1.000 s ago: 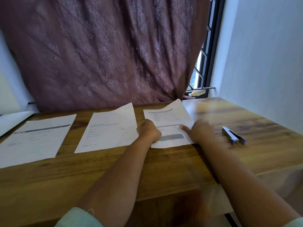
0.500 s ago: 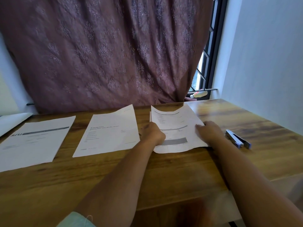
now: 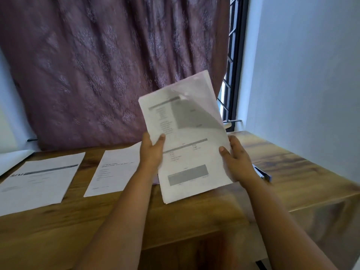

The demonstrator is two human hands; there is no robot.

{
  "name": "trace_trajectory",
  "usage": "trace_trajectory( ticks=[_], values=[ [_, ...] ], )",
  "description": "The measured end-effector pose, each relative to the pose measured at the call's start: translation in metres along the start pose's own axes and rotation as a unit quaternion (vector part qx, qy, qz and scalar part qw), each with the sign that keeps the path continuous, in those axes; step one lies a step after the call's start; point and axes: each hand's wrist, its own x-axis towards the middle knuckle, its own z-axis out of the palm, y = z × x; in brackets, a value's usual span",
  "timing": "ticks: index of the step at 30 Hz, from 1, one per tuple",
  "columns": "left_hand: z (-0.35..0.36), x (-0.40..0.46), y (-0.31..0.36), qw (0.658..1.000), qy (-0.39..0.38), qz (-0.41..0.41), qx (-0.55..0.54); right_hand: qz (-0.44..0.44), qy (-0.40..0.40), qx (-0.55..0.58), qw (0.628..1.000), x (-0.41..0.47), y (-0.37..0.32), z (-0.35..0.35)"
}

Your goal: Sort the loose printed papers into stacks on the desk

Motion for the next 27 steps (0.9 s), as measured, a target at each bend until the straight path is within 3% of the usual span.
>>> trace_trajectory(
  ticks=[2, 5, 7, 10, 13, 16, 19, 23, 27],
  values=[
    [-0.006, -0.016, 0.026, 0.996, 0.007, 0.086, 0.016, -0.042, 0.013, -0.016, 0.999, -0.006, -0.020, -0.001],
    [-0.013, -0.052, 0.061, 0.971, 0.010, 0.216, 0.103, -0.043, 0.060, 0.065, 0.995, -0.015, -0.045, 0.007],
    [-0.018, -0.068, 0.069, 0.956, 0.010, 0.249, 0.153, -0.057, 0.094, 0.094, 0.990, -0.024, -0.056, 0.017],
    [-0.034, -0.079, 0.056, 0.966, 0.009, 0.188, 0.178, -0.081, 0.091, 0.064, 0.990, -0.042, -0.056, 0.039],
    [-0.049, -0.093, 0.036, 0.971, 0.012, 0.113, 0.212, -0.048, 0.047, 0.050, 0.997, -0.055, -0.044, 0.058],
    [-0.061, -0.100, 0.041, 0.961, 0.015, 0.140, 0.239, -0.036, 0.047, 0.049, 0.997, -0.058, -0.047, 0.061],
    [-0.079, -0.095, 0.056, 0.970, 0.044, 0.142, 0.194, -0.059, 0.064, 0.066, 0.994, -0.058, -0.061, 0.060],
    [-0.093, -0.104, 0.035, 0.974, 0.037, 0.040, 0.220, 0.015, -0.047, 0.019, 0.999, -0.074, -0.056, 0.083],
    [-0.109, -0.109, 0.034, 0.970, 0.054, -0.002, 0.235, 0.047, -0.059, 0.008, 0.997, -0.069, -0.063, 0.093]
  ],
)
